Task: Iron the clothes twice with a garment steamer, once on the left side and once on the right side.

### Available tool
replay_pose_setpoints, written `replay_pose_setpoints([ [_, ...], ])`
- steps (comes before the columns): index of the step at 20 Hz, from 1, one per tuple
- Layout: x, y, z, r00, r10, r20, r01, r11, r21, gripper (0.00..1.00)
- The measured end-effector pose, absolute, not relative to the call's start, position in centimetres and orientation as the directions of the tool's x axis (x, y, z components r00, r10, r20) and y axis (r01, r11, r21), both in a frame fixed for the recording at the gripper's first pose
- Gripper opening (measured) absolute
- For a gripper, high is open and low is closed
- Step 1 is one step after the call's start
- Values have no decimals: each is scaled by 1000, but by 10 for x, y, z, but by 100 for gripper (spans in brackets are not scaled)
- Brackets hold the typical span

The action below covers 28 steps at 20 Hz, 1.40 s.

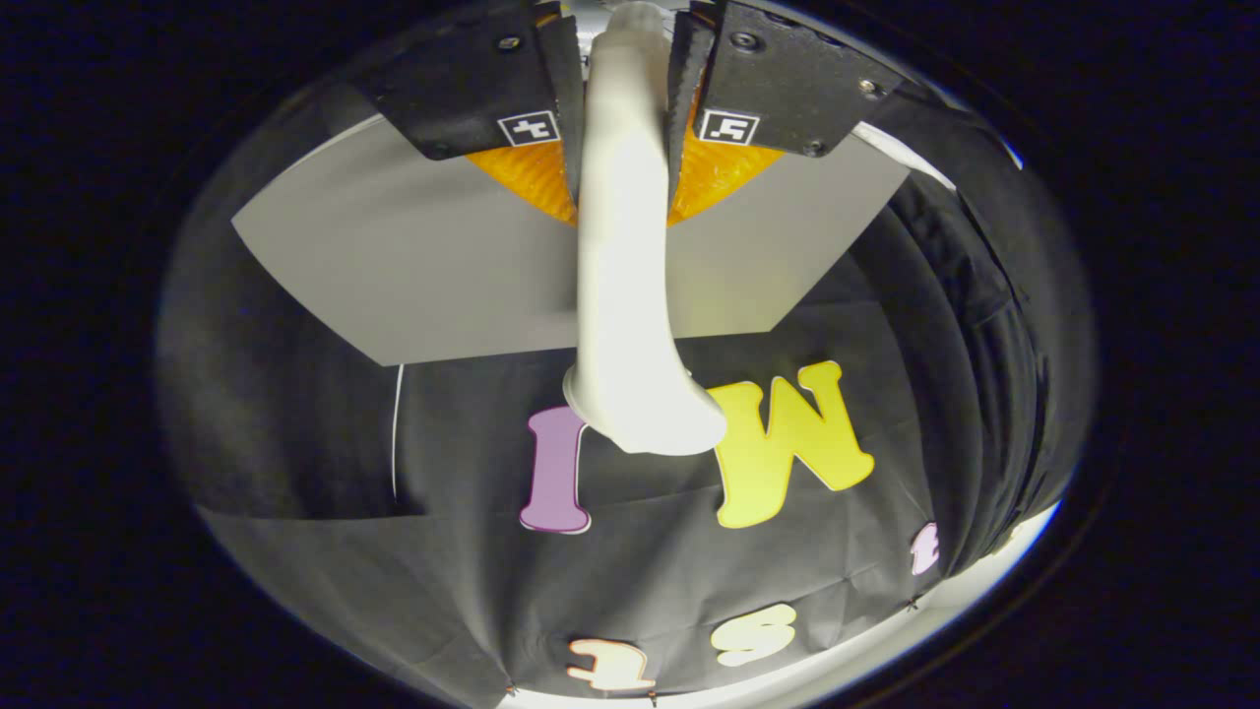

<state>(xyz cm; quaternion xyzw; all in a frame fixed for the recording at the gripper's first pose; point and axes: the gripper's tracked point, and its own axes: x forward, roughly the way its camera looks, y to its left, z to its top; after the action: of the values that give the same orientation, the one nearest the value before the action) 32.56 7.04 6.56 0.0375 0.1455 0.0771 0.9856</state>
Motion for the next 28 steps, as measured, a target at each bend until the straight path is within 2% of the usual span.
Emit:
replay_pose_setpoints([
  [6,257,117,112,968,162,-192,-142,983,116,38],
  [14,180,231,192,966,256,-21,-254,965,72,38],
  [20,154,318,228,941,337,39,-339,938,66,38],
  [28,149,411,248,906,420,58,-422,906,35,38],
])
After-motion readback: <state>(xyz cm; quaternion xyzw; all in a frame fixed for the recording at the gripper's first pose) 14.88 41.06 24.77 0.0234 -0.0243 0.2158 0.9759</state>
